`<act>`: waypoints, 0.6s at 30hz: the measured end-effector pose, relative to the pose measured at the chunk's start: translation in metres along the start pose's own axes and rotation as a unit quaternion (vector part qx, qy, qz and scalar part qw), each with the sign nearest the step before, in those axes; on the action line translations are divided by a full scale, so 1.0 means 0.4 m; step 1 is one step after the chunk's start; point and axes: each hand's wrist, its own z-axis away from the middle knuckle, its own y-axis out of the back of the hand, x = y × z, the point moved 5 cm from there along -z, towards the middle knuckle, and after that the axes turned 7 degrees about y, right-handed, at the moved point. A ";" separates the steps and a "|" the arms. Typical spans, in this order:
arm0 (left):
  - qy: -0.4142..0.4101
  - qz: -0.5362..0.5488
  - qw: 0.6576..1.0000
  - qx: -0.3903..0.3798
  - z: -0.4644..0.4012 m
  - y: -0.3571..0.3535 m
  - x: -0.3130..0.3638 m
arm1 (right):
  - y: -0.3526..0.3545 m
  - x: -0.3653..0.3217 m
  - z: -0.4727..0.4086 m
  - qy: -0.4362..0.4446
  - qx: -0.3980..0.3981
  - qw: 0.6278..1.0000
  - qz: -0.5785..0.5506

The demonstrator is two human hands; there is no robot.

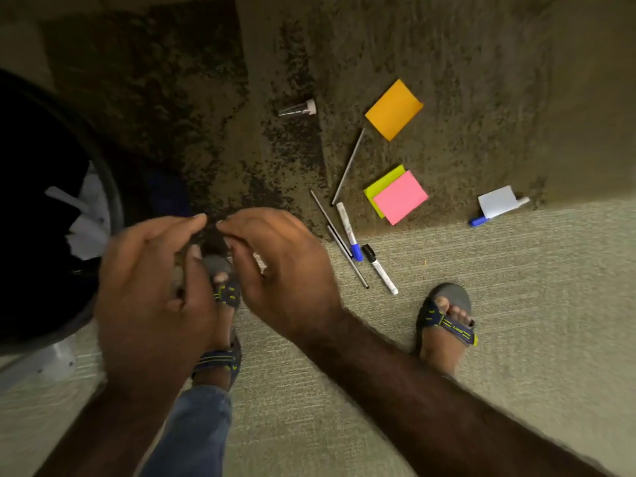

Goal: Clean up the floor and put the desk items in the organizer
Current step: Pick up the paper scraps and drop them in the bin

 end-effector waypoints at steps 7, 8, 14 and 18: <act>-0.020 0.048 0.990 -0.129 0.016 -0.236 0.275 | 0.241 0.252 0.102 -0.053 0.055 0.990 0.121; -0.032 0.051 0.988 -0.141 0.022 -0.272 0.310 | 0.273 0.290 0.119 -0.063 0.058 0.986 0.143; -0.059 0.066 0.974 -0.209 0.062 -0.473 0.475 | 0.430 0.527 0.243 -0.111 0.023 0.963 0.246; -0.053 0.057 0.963 -0.259 0.094 -0.588 0.537 | 0.543 0.681 0.313 -0.178 0.037 0.941 0.287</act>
